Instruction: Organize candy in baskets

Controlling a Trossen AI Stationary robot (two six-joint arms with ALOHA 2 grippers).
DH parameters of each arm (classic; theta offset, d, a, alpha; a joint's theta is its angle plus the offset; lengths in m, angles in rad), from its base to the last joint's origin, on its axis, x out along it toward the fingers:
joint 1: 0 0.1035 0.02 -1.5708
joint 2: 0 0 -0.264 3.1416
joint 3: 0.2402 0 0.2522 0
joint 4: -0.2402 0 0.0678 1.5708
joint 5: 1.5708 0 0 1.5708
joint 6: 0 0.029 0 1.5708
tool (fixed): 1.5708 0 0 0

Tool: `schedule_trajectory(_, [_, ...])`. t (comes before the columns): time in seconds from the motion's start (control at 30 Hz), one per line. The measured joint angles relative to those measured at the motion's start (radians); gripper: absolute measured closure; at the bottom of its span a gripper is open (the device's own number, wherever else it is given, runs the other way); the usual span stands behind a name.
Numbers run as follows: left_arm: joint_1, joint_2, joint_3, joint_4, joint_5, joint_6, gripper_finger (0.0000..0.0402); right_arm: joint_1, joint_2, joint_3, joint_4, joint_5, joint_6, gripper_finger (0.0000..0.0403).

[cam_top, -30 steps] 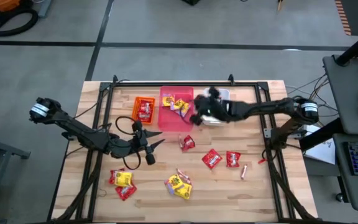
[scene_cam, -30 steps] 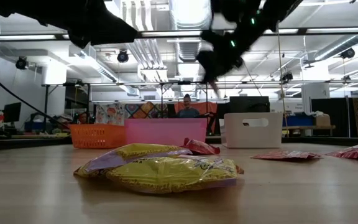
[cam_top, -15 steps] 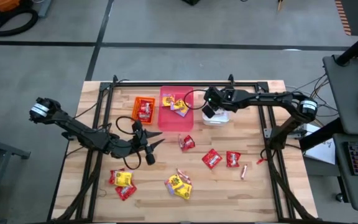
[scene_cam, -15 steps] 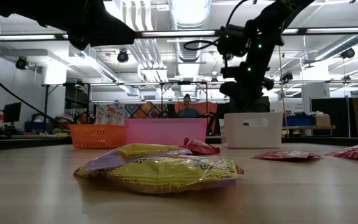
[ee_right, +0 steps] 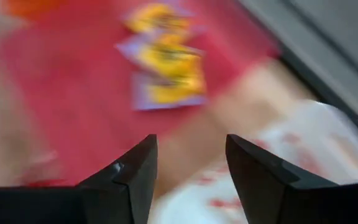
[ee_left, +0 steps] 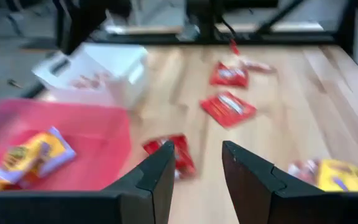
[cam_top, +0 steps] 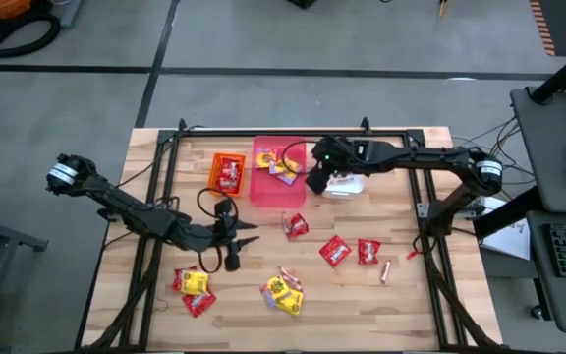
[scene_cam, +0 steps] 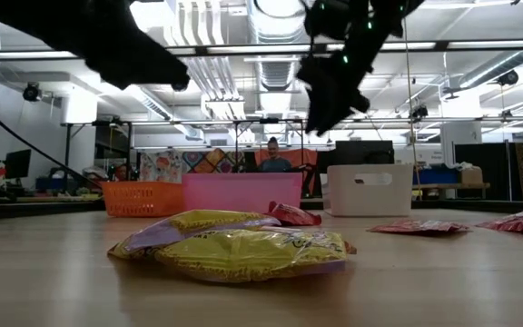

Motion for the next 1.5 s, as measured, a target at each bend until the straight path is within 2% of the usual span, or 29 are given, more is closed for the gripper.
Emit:
schedule_trajectory(0.17, [0.0,0.018,0.0,-0.042,0.022,-0.041,0.0284,0.106,0.007,0.031,0.011,-0.154,-0.004,0.0225])
schedule_trajectory(0.47, [0.0,-0.013,0.001,-0.1,0.022,-0.053,0.0284,0.252,0.009,0.019,0.001,-0.177,0.241,0.0203])
schedule_trajectory(0.67, [0.0,-0.097,0.002,-0.136,-0.041,-0.027,0.0284,0.263,0.031,0.016,0.002,-0.194,0.334,0.0187])
schedule_trajectory(0.83, [0.0,-0.17,0.002,-0.198,-0.135,-0.027,0.0284,0.271,0.138,0.015,-0.001,-0.194,0.374,0.0188])
schedule_trajectory(0.97, [0.0,-0.201,0.002,-0.216,-0.148,-0.006,0.0284,0.271,0.215,0.015,-0.007,-0.193,0.429,0.0188])
schedule_trajectory(1.23, [0.0,-0.204,0.002,-0.217,-0.147,0.043,0.0284,0.273,0.309,0.015,0.005,-0.15,0.486,0.0188])
schedule_trajectory(1.5, [0.0,-0.17,0.002,-0.199,-0.161,0.049,0.0284,0.278,0.366,0.015,0.096,-0.148,0.488,0.0188])
